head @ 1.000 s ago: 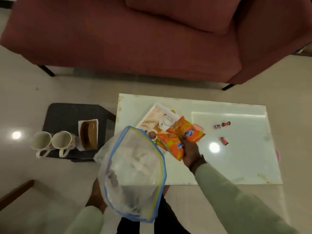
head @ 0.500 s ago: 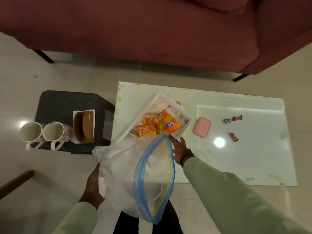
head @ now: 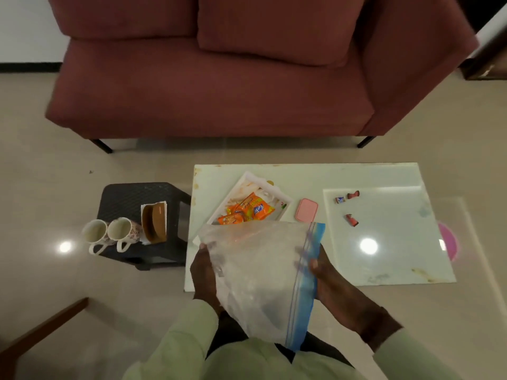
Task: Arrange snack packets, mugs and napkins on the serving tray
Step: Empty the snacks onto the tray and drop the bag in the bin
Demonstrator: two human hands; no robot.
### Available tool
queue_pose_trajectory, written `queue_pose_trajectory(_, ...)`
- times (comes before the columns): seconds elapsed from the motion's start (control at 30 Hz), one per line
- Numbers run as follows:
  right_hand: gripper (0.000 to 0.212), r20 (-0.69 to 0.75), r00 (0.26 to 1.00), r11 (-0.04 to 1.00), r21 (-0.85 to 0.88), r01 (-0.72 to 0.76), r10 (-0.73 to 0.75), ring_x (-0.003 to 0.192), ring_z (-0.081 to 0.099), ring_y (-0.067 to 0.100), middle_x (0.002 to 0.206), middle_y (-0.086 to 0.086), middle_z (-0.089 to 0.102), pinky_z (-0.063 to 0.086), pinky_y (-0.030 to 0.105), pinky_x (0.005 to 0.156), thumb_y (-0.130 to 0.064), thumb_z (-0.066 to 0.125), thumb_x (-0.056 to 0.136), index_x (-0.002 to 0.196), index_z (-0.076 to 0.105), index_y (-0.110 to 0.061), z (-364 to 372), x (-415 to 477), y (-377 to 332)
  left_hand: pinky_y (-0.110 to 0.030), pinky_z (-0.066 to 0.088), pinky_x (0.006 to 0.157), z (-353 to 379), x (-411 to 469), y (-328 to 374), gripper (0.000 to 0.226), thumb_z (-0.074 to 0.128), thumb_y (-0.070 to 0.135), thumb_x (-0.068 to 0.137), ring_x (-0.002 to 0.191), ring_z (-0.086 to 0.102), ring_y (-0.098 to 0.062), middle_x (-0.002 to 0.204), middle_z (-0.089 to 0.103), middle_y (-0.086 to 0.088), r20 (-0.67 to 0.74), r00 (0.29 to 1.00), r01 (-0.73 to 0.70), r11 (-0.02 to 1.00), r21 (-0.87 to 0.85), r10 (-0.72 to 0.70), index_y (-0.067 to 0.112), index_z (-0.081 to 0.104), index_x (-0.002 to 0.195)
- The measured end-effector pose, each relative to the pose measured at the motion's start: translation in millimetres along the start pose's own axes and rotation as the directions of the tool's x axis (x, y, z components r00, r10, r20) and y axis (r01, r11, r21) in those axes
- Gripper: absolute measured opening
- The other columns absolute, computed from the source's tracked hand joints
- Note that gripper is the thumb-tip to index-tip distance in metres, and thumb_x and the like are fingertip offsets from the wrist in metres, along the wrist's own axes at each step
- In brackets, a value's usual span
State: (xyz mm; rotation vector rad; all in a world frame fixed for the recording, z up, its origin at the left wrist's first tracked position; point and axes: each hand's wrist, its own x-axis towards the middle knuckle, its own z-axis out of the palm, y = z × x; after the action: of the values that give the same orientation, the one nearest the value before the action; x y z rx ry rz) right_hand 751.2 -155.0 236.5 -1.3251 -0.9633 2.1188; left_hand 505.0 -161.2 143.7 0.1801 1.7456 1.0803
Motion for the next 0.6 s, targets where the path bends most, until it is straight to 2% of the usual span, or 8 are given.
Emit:
queue_pose_trajectory(0.07, 0.073, -0.015, 1.0, 0.998, -0.059, -0.016, 0.015, 0.116, 0.052, -0.017, 0.125, -0.043, 0.053, 0.054, 0.015, 0.082, -0.07, 0.08, 0.055, 0.113, 0.037, -0.081, 2, -14, -15, -0.059, 0.046, 0.1, 17, -22, 1, 0.032, 0.051, 0.037, 0.097, 0.111, 0.058, -0.046, 0.109, 0.064, -0.027, -0.011, 0.995, -0.096, 0.995, -0.017, 0.095, 0.011, 0.067, 0.108)
queue_pose_trajectory(0.1, 0.083, -0.041, 0.999, 0.993, -0.118, 0.003, -0.008, 0.121, 0.049, -0.016, 0.132, -0.042, 0.05, 0.052, 0.016, 0.089, -0.063, 0.084, 0.056, 0.119, 0.033, -0.079, 3, -17, -17, -0.059, 0.044, 0.103, 26, -33, 3, 0.038, 0.048, 0.038, 0.099, 0.116, 0.056, -0.045, 0.118, 0.061, -0.028, 0.013, 0.993, -0.12, 0.993, -0.02, 0.121, 0.009, 0.062, 0.118)
queue_pose_trajectory(0.17, 0.11, -0.151, 0.984, 0.953, -0.3, 0.04, -0.089, 0.136, 0.036, -0.003, 0.148, -0.032, 0.033, 0.04, 0.03, 0.11, -0.045, 0.088, 0.063, 0.143, 0.015, -0.061, 7, -18, -20, -0.048, 0.038, 0.111, 39, -54, 9, 0.053, 0.044, 0.05, 0.097, 0.128, 0.051, -0.031, 0.134, 0.057, -0.012, 0.092, 0.994, -0.058, 0.995, -0.077, 0.065, 0.014, 0.051, 0.136)
queue_pose_trajectory(0.23, 0.107, -0.295, 0.941, 0.893, -0.451, 0.018, -0.167, 0.134, 0.033, 0.004, 0.142, -0.026, 0.033, 0.036, 0.035, 0.113, -0.029, 0.084, 0.074, 0.15, 0.011, -0.047, 10, -17, -22, -0.046, 0.033, 0.115, 52, -71, 15, 0.066, 0.047, 0.059, 0.089, 0.133, 0.046, -0.024, 0.144, 0.05, -0.005, 0.194, 0.98, -0.014, 0.996, -0.093, 0.032, 0.019, 0.045, 0.142)
queue_pose_trajectory(0.37, 0.057, -0.482, 0.848, 0.911, -0.413, 0.0, -0.219, 0.091, 0.072, 0.02, 0.111, -0.003, 0.072, 0.058, 0.047, 0.078, -0.009, 0.067, 0.087, 0.137, 0.048, -0.028, 3, -21, -19, -0.054, 0.039, 0.109, 66, -82, 30, 0.042, 0.04, 0.037, 0.102, 0.127, 0.052, -0.033, 0.136, 0.057, -0.014, 0.34, 0.927, -0.135, 0.987, -0.083, 0.156, 0.016, 0.052, 0.136)
queue_pose_trajectory(0.5, 0.024, -0.564, 0.782, 0.897, -0.442, -0.015, -0.264, 0.064, 0.074, 0.019, 0.088, 0.001, 0.077, 0.056, 0.025, 0.054, -0.011, 0.064, 0.091, 0.114, 0.065, -0.017, -17, -37, -17, -0.055, 0.042, 0.106, 62, -76, 38, 0.02, 0.051, 0.022, 0.098, 0.122, 0.053, -0.031, 0.131, 0.055, -0.011, 0.161, 0.913, -0.382, 0.924, 0.005, 0.376, 0.026, 0.054, 0.118)
queue_pose_trajectory(0.53, 0.021, -0.569, 0.772, 0.885, -0.466, -0.02, -0.282, 0.063, 0.074, 0.019, 0.089, 0.001, 0.077, 0.052, 0.018, 0.053, -0.008, 0.061, 0.092, 0.113, 0.066, -0.013, -24, -42, -16, -0.052, 0.044, 0.106, 60, -75, 40, 0.026, 0.053, 0.021, 0.097, 0.123, 0.051, -0.025, 0.133, 0.052, -0.007, 0.134, 0.885, -0.453, 0.891, 0.03, 0.446, 0.029, 0.05, 0.121)
queue_pose_trajectory(0.6, 0.025, -0.578, 0.753, 0.856, -0.516, -0.038, -0.315, 0.06, 0.072, 0.021, 0.09, 0.003, 0.076, 0.047, 0.011, 0.054, 0.001, 0.052, 0.093, 0.11, 0.067, -0.009, -36, -54, -12, -0.038, 0.044, 0.107, 61, -78, 45, 0.045, 0.058, 0.031, 0.091, 0.126, 0.046, -0.009, 0.138, 0.044, 0.005, 0.262, 0.72, -0.685, 0.718, 0.121, 0.643, 0.035, 0.041, 0.132)
